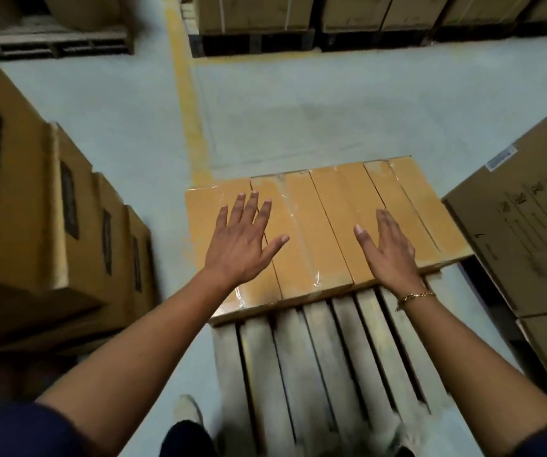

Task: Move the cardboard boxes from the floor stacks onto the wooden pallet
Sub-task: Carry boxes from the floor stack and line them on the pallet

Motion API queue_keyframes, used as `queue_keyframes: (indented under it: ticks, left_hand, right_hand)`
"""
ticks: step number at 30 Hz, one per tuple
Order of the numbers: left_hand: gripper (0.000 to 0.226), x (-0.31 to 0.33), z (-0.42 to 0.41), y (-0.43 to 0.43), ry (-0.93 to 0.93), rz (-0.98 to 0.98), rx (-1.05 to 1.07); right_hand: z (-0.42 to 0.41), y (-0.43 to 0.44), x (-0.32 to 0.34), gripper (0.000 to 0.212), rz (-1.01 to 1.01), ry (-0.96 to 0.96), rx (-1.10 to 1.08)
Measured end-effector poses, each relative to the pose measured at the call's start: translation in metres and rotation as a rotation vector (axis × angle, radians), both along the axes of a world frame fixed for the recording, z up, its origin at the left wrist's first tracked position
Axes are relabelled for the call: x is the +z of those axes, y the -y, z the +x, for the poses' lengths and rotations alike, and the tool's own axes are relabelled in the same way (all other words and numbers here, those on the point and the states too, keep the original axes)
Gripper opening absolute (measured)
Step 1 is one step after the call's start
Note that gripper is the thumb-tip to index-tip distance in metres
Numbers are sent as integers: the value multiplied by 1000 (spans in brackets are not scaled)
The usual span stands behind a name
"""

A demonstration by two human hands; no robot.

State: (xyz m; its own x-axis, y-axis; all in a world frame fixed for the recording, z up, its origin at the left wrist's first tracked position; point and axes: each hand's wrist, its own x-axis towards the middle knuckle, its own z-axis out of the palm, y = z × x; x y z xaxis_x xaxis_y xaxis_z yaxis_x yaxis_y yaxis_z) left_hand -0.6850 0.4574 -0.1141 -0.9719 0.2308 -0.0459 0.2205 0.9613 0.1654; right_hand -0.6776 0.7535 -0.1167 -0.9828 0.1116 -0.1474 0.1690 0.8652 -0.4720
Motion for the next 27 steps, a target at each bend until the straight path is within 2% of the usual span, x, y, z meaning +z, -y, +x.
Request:
queue_keyframes:
  ticks: [5, 10, 17, 23, 27]
  left_hand:
    - [82, 74, 50, 90, -1, 60, 74]
    - [80, 119, 110, 134, 23, 107, 163]
    - [80, 149, 220, 160, -1, 129, 339]
    - [84, 177, 297, 199, -38, 232, 490]
    - [70, 195, 323, 247, -72, 321, 605]
  right_hand:
    - [57, 78, 75, 79, -73, 63, 7]
    - [104, 120, 121, 77, -102, 115, 90]
    - [163, 161, 141, 80, -174, 176, 307]
    - [199, 210, 157, 78, -237, 238, 435]
    - [209, 255, 168, 78, -303, 257, 499]
